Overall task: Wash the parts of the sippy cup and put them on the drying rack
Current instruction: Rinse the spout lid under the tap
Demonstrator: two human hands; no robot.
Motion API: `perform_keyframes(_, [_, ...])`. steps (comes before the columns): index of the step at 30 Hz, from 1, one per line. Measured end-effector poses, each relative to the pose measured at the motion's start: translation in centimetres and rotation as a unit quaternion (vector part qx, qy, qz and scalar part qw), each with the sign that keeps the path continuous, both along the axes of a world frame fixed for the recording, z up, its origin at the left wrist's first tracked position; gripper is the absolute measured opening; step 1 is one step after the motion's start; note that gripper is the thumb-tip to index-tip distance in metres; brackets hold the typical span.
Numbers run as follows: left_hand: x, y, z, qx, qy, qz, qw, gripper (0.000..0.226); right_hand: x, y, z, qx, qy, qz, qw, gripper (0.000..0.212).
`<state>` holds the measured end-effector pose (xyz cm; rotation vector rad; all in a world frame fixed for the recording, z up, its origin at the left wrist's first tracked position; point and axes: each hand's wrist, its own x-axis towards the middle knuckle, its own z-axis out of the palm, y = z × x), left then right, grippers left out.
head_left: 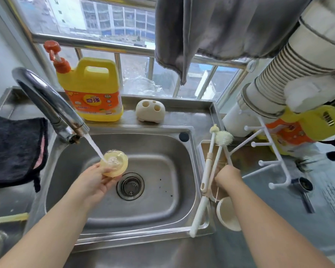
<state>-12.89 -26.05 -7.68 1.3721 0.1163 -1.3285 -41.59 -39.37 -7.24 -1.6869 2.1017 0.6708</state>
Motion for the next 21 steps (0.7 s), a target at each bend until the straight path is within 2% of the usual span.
perform_keyframes(3, [0.1,0.3,0.3,0.006,-0.001,0.009,1.000,0.019,-0.1,-0.4,0.5,-0.022,-0.020,-0.029,0.999,0.032])
perform_keyframes(8, [0.2,0.5,0.7,0.004,0.009,0.011,1.000,0.021,0.4,1.7,3.8,-0.119,-0.113,-0.041,0.986,0.014])
perform_keyframes(12, [0.2,0.3,2.0,-0.001,0.034,0.014,0.999,0.019,3.6,5.3,6.5,-0.202,-0.245,0.053,0.947,0.016])
perform_keyframes(16, [1.1,0.4,3.3,-0.021,0.009,-0.019,1.000,0.020,9.4,6.7,8.0,-0.135,-0.295,0.218,0.921,0.015])
perform_keyframes(21, [3.6,1.5,3.3,-0.027,-0.013,-0.023,0.999,0.026,15.0,6.7,7.6,-0.064,-0.303,0.321,0.895,0.016])
